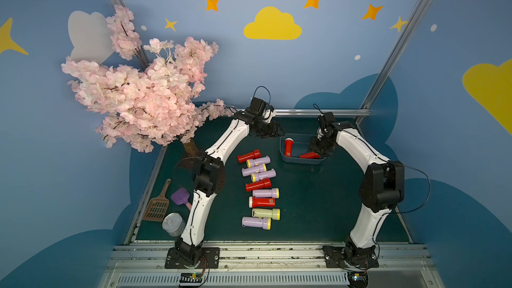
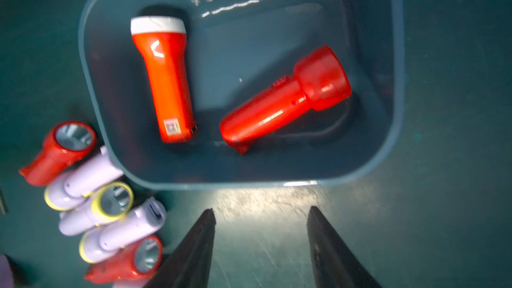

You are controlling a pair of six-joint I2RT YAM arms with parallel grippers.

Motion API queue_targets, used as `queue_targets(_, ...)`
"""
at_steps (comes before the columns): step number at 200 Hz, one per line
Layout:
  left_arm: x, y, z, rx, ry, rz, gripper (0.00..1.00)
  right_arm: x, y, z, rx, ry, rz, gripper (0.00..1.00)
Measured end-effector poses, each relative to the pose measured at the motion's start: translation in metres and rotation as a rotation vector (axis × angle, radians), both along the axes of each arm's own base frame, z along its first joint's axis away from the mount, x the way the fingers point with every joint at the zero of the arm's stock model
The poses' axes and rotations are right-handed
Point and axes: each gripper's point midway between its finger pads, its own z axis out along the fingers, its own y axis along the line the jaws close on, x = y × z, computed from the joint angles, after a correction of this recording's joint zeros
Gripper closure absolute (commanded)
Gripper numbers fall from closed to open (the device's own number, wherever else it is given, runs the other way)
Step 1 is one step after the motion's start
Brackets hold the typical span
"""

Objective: Put the flashlights into the storage boxes
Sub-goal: Adjust the flashlight in the storage box.

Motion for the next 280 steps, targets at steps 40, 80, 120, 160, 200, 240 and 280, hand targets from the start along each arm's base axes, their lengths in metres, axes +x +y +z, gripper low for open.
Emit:
queue_targets(40,-0.013,0.051,-0.008,0.085,-0.008,0.023,0.06,0.02,0.004,-0.018,-0.001,0.047,-0.053,0.46)
queue_targets(80,-0.037,0.071,0.0,0.127,-0.049,0.009,0.01,0.015,-0.003,-0.038,-0.05,0.13,-0.095,0.45)
queue_targets(120,-0.047,0.103,-0.002,0.144,-0.049,0.06,0.01,0.008,-0.008,-0.044,-0.066,0.171,-0.12,0.45)
queue_targets(160,-0.043,0.128,-0.009,0.149,-0.032,0.12,0.01,0.02,-0.012,-0.065,-0.07,0.208,-0.141,0.46)
queue_targets(200,-0.048,0.133,-0.008,0.152,-0.034,0.129,0.01,0.039,-0.015,-0.071,-0.047,0.2,-0.154,0.47)
queue_targets(240,-0.057,0.139,-0.004,0.16,-0.039,0.141,0.01,0.061,-0.011,-0.08,-0.044,0.19,-0.128,0.49)
queue_targets(280,-0.062,0.148,0.0,0.174,-0.048,0.167,0.01,0.067,-0.006,-0.094,-0.052,0.214,-0.1,0.52)
